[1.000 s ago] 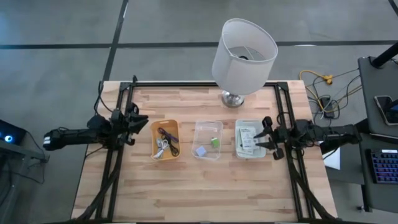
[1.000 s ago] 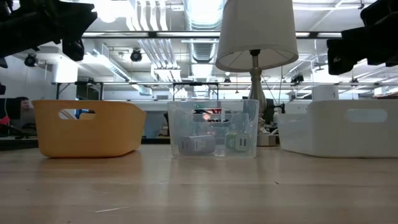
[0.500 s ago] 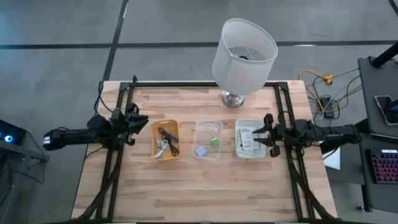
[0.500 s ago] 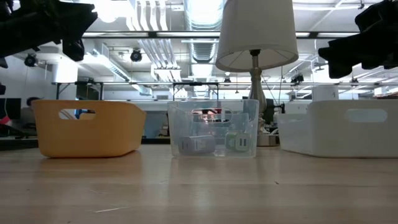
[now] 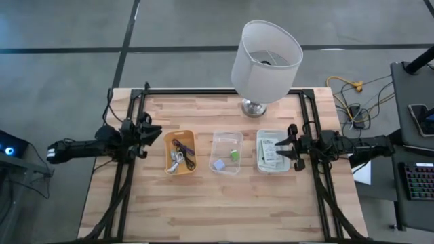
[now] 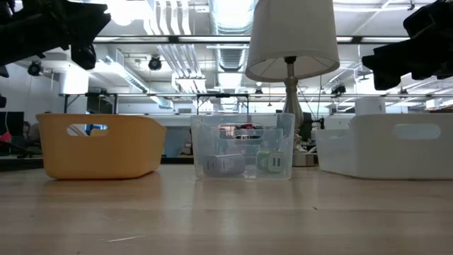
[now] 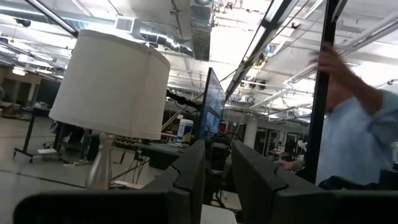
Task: Pick and place items into bin
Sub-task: Return to Home Position
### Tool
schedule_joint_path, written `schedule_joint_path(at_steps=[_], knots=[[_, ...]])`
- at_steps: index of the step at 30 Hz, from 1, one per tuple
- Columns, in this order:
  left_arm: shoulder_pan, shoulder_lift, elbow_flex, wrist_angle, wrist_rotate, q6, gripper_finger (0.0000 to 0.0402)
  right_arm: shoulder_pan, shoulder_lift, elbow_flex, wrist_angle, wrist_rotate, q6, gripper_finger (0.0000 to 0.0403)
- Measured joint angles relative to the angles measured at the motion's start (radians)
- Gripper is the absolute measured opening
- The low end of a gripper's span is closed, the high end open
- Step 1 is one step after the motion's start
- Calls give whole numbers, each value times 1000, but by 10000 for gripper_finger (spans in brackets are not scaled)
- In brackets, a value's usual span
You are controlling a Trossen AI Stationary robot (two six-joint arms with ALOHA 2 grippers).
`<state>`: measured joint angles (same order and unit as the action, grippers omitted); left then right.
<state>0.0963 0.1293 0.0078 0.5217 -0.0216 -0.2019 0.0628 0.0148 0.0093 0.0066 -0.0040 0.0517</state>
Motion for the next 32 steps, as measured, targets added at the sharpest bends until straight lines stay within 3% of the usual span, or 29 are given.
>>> schedule_joint_path(at_steps=[32], knots=[[0,0,0,5,1,0,63,0,1,0,0,5,0,122]])
